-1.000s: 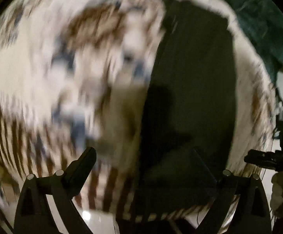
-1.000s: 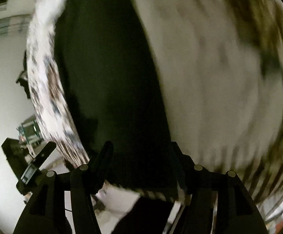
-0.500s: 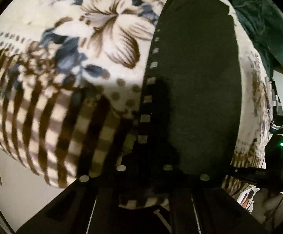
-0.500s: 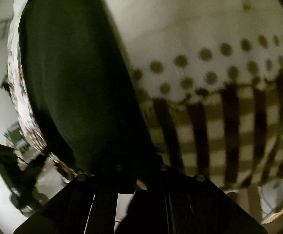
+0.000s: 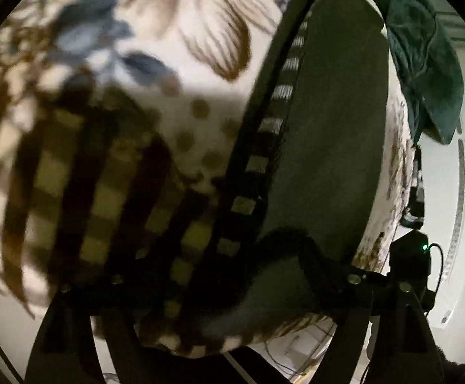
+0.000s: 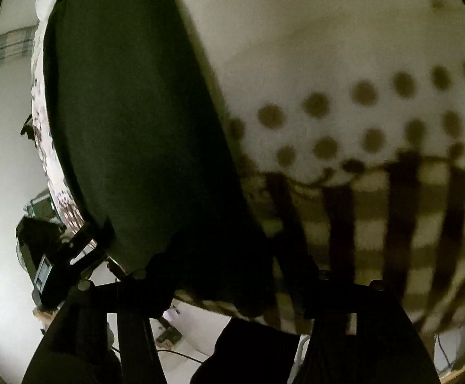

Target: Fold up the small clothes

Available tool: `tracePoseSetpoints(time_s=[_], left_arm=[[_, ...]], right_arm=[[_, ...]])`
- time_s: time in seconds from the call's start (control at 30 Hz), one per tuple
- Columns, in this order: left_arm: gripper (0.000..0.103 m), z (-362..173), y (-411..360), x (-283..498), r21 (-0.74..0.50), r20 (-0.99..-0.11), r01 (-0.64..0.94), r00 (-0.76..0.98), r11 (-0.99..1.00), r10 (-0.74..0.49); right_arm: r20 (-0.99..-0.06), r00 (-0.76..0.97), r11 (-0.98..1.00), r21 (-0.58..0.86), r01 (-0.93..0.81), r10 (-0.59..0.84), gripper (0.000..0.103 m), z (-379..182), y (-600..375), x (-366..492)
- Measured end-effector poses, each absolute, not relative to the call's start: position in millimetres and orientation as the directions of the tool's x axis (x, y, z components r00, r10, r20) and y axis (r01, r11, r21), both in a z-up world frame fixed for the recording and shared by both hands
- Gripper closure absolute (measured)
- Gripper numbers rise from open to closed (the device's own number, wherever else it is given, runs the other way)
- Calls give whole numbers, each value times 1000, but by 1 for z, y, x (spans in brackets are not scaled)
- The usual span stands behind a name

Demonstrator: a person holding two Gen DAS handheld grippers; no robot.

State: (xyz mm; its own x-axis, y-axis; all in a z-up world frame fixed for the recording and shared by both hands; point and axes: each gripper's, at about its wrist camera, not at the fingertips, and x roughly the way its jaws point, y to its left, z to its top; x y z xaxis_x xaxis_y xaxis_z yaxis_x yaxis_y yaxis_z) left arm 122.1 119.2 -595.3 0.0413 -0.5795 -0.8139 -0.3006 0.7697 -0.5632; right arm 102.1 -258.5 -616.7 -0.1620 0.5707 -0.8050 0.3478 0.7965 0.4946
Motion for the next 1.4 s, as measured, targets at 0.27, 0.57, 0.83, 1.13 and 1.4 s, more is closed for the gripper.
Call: tracePoseSetpoints(time_s=[0.27,0.57,0.83,1.13,1.4], left_arm=[[81,-578,97,117,-511,-857,-192,41,838,-513],[94,-529,112,111,-599,-798,-291,139,746,-587],[94,-458,126,173,-721,-693,-257,294,643,-658],[93,-458,127,350,-755,-651,-227,371,615,-662],[93,-505,125,522,-720,-692,-243,323,650,-646]], right_arm=[[-737,-90,702,590,400,670,80,-620,-240,99],[-729,-12,693,645,321,684,90,-562,-218,89],[-687,127,661,725,195,716,91,-462,-237,135],[-690,290,673,719,172,663,91,-426,-256,285],[-746,344,706,660,258,571,91,-465,-270,462]])
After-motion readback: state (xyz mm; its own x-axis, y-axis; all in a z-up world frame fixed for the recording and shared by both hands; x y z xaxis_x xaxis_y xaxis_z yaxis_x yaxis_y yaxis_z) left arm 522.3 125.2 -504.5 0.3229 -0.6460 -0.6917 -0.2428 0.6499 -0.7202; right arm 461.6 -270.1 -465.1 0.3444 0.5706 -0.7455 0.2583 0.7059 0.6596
